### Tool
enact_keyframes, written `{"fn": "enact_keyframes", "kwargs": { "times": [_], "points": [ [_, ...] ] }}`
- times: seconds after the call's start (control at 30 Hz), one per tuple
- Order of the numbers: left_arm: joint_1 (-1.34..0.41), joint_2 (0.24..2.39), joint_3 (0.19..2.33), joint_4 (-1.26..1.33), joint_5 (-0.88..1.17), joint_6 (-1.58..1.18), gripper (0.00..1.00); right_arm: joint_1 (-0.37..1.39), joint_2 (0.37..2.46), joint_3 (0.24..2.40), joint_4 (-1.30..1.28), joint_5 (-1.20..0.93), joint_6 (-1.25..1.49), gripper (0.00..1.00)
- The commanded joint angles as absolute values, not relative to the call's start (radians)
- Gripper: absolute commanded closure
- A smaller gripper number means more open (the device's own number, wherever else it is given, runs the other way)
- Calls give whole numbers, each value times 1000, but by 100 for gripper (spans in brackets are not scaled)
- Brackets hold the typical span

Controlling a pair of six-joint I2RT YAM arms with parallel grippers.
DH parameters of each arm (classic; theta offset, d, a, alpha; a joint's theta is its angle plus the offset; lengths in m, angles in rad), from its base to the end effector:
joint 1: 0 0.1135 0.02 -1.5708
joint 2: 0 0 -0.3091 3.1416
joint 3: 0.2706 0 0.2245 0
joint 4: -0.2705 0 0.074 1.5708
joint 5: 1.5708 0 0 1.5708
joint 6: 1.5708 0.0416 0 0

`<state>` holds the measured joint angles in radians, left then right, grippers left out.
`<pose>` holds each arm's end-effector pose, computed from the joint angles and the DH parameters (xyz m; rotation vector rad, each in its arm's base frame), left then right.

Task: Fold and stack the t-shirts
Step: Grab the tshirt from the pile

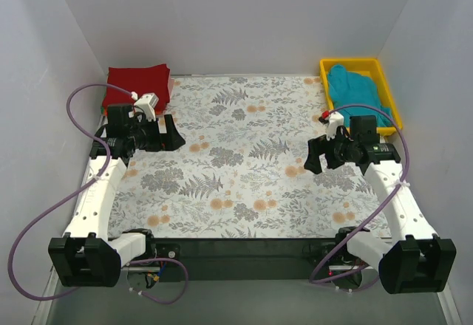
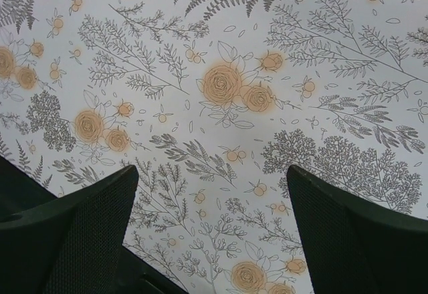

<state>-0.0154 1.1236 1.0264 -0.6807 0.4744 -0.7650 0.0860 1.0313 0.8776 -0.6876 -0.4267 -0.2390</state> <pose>0.1862 -0.0219 0.3530 -0.6587 2.3443 -0.9275 0.1567 0.0308 0.3215 -0.5722 2.2881 0.4391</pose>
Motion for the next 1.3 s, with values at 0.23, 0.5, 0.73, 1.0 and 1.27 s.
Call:
{"fn": "enact_keyframes", "kwargs": {
  "times": [0.23, 0.5, 0.73, 1.0, 1.27],
  "points": [
    [-17, 1158, 1169, -704, 456, -739, 7, -69, 1417, 1444, -673, -345, -273, 2],
    [-17, 1193, 1167, -713, 405, -753, 7, -163, 1939, 1988, -673, -233, -267, 2],
    [-17, 1213, 1206, -761, 358, -735, 7, -173, 2256, 2253, -635, -129, -276, 2],
    [-17, 1247, 1224, -776, 345, -718, 6, -175, 2376, 2169, -519, -118, -301, 2],
    [-17, 1250, 1203, -767, 353, -721, 6, -183, 2437, 2089, -494, -143, -273, 2]
  ]
}}
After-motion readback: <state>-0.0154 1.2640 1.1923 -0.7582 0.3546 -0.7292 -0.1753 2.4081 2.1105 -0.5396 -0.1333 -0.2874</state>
